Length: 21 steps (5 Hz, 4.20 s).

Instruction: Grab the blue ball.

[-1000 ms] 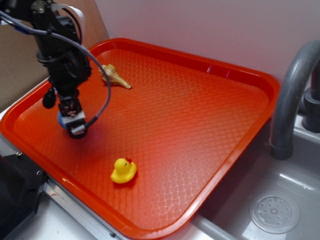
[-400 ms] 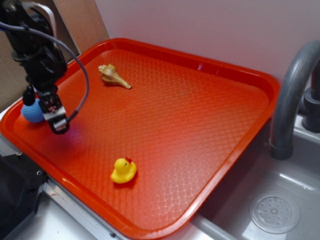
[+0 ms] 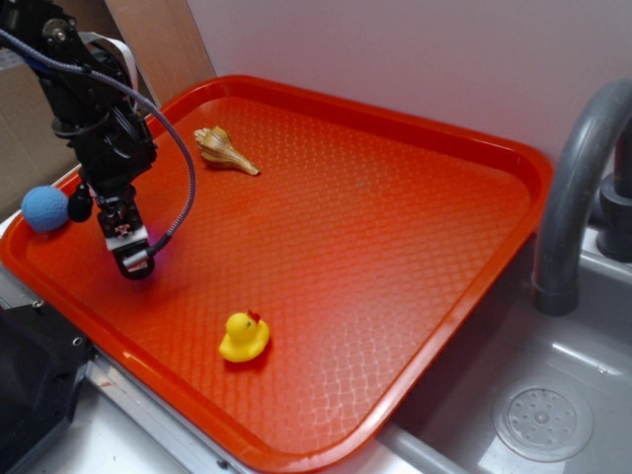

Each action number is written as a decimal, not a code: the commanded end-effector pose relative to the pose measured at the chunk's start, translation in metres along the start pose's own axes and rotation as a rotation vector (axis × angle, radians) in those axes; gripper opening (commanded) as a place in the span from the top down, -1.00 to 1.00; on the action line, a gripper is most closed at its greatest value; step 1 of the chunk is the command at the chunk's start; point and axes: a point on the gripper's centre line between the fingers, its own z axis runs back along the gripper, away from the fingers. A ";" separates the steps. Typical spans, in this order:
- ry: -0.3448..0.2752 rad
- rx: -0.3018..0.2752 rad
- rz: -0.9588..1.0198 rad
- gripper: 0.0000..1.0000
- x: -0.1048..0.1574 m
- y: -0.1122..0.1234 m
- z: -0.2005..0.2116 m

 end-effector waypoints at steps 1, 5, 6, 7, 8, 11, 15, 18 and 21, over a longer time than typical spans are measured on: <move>-0.012 0.084 0.066 -1.00 -0.012 0.015 0.001; -0.067 0.050 0.529 -1.00 -0.067 0.063 0.061; -0.017 0.072 0.619 -1.00 -0.072 0.070 0.053; -0.025 0.085 0.721 -1.00 -0.074 0.072 0.053; -0.020 0.101 0.814 -1.00 -0.078 0.078 0.048; -0.007 0.032 0.771 -1.00 -0.050 0.070 0.026; 0.012 0.079 0.684 -1.00 -0.030 0.060 0.009; 0.027 0.110 0.859 -1.00 -0.051 0.090 0.008; 0.021 0.155 0.876 -0.56 -0.055 0.092 0.018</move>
